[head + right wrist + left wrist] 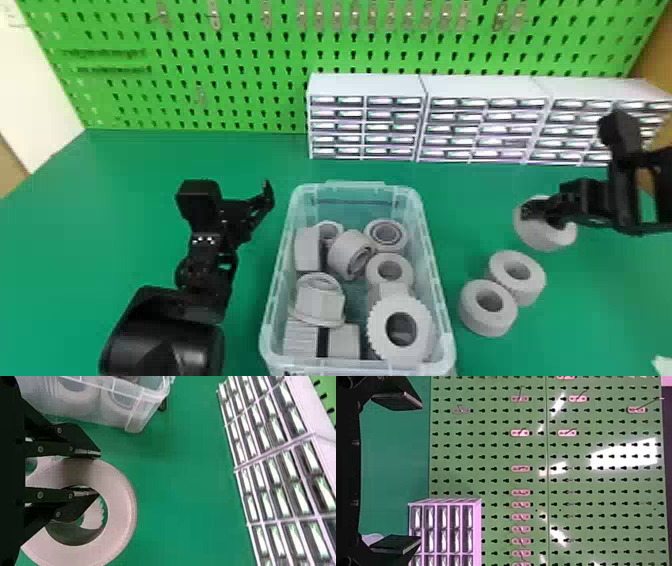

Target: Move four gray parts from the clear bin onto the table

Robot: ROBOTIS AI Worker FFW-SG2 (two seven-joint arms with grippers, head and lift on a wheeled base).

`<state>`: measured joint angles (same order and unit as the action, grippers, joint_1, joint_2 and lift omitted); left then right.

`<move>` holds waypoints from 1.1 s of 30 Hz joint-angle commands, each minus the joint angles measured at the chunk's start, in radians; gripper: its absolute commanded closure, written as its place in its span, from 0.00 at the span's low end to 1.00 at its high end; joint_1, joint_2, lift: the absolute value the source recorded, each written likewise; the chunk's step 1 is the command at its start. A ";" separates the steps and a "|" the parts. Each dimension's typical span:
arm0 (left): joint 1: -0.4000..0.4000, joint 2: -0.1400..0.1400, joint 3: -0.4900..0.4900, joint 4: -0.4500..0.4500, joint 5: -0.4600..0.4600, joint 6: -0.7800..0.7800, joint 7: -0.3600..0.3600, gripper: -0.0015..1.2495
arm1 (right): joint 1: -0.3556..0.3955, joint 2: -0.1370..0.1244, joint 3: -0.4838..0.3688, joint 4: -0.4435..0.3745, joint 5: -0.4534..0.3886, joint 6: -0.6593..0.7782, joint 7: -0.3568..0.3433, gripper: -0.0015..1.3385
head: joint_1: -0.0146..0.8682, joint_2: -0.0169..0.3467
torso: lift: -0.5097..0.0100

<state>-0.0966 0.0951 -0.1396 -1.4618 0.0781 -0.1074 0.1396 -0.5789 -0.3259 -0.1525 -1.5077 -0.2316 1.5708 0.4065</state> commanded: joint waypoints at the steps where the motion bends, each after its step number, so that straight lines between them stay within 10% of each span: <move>1: -0.002 0.000 -0.001 0.000 0.000 0.000 0.000 0.08 | 0.019 -0.009 -0.029 0.000 0.018 0.001 0.000 0.75 | 0.80 0.24 | 0.88; 33: -0.008 -0.001 -0.008 0.001 0.008 0.000 0.012 0.08 | 0.128 -0.021 -0.088 0.038 0.144 0.001 0.000 0.75 | 0.80 0.24 | 0.88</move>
<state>-0.1043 0.0936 -0.1451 -1.4619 0.0846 -0.1074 0.1509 -0.4568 -0.3515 -0.2449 -1.4886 -0.0954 1.5708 0.4065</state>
